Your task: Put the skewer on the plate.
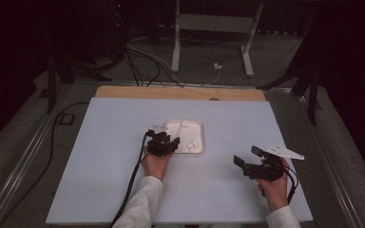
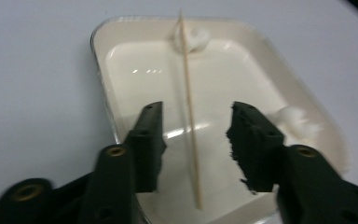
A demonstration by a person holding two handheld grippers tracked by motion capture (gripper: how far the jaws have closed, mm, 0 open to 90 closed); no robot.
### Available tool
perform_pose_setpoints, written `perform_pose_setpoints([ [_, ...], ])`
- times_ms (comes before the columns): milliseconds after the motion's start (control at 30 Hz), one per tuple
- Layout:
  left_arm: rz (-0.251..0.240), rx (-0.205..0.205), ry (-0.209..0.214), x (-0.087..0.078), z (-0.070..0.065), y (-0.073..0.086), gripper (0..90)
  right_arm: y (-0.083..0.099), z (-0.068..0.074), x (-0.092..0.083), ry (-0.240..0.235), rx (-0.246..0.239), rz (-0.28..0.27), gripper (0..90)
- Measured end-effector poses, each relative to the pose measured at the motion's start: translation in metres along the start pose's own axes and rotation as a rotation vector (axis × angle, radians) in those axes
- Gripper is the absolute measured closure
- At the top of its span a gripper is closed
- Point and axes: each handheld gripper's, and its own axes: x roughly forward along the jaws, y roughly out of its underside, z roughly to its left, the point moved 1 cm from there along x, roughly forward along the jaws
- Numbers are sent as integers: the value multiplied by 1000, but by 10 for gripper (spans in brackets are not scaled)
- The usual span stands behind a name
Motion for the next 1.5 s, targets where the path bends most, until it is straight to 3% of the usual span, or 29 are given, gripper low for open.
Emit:
perform_pose_setpoints([
  [100, -52, 4, 46, -17, 1, -7, 395, 0, 0, -3, 3, -9, -10, 57],
  [233, -119, 20, 69, -45, 8, -16, 237, 1, 1, -6, 9, -23, -19, 49],
  [333, -190, 64, 85, -71, 14, -21, 168, 2, 4, -8, 15, -41, -21, 43],
  [400, -212, 86, 79, -84, 17, -22, 164, 3, 5, -8, 23, -51, -16, 38],
  [500, -223, 107, 76, -100, 23, -21, 132, 4, 7, -9, 24, -59, -16, 35],
  [667, -224, 192, 68, -122, 30, -13, 33, 6, 8, -10, 26, -73, -21, 31],
  [833, -255, 263, 59, -145, 39, -2, 16, 7, 9, -13, 28, -90, -34, 28],
  [1033, -326, 273, 54, -170, 58, 15, 13, 9, 7, -16, -1, -100, -71, 12],
  [1167, -346, 289, 32, -178, 64, 21, 8, 13, 6, -16, 0, -106, -78, 0],
  [1267, -335, 285, -13, -182, 69, 24, 8, 15, 5, -17, 13, -119, -77, 0],
  [1500, -340, 257, -28, -187, 77, 28, 7, 19, 3, -16, 24, -124, -71, 0],
])
